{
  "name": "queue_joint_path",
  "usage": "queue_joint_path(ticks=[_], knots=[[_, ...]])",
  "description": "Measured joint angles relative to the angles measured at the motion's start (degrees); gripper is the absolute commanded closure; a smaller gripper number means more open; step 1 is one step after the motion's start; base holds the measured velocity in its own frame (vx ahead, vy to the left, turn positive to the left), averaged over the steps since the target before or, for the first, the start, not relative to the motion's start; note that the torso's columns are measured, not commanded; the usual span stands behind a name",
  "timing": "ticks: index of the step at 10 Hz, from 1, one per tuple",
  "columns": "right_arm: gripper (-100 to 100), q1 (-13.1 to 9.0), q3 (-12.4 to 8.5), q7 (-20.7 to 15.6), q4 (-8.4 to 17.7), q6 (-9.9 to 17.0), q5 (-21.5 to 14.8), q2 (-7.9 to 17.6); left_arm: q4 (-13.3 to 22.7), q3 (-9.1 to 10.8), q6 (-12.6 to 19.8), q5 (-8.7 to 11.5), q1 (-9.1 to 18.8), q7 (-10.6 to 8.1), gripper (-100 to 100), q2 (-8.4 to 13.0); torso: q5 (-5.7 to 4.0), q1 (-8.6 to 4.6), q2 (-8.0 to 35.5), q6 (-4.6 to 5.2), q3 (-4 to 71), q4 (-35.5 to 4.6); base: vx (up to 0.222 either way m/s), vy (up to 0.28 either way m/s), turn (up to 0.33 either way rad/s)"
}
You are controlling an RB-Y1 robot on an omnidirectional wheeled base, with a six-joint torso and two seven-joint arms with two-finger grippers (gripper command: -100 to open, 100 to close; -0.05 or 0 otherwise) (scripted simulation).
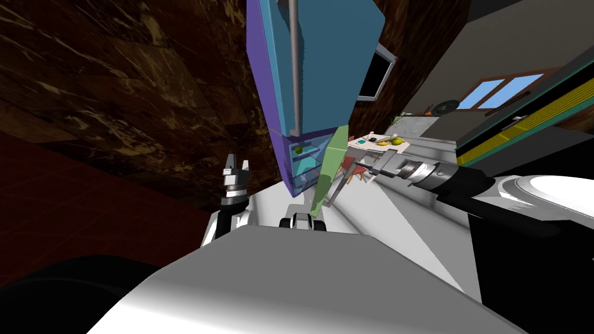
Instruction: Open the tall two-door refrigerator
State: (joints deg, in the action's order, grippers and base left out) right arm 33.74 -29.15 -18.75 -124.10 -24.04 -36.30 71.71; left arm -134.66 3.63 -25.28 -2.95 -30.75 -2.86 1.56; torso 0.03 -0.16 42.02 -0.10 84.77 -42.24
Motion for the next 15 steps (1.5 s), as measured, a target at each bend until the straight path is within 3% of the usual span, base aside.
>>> queue_joint_path(ticks=[4, 10, 12, 15], knots=[[100, -0.3, 0.7, -0.9, -2.5, -2.7, 0.8, -0.1, 0.0, 0.00, 0.0, 0.0, 0.0, 0.00, 0, 0.0, 0.01, 0.01, -0.2, -0.08, 0.2, 0.1, -0.013, -0.328, 0.077], [100, -0.2, 0.7, -1.9, -6.1, -3.4, 1.4, -0.6, 0.0, -0.01, 0.0, 0.0, 0.0, 0.00, 0, 0.0, 0.30, 1.36, 0.6, -0.17, -0.6, 0.0, -0.044, -0.232, 0.043], [100, -0.1, 0.3, -2.1, -5.8, -3.5, 1.6, -0.9, 0.0, -0.01, 0.0, 0.0, 0.0, 0.00, 0, 0.0, 0.25, 0.91, 0.5, -0.27, -0.4, 0.0, -0.018, -0.189, 0.022], [100, 0.5, 0.7, -2.5, -8.7, -4.2, 1.7, -0.7, 0.0, -0.01, 0.0, 0.0, 0.0, 0.00, 0, 0.0, -0.06, 0.14, 0.2, 0.09, -0.1, 0.0, -0.008, -0.175, 0.015]])
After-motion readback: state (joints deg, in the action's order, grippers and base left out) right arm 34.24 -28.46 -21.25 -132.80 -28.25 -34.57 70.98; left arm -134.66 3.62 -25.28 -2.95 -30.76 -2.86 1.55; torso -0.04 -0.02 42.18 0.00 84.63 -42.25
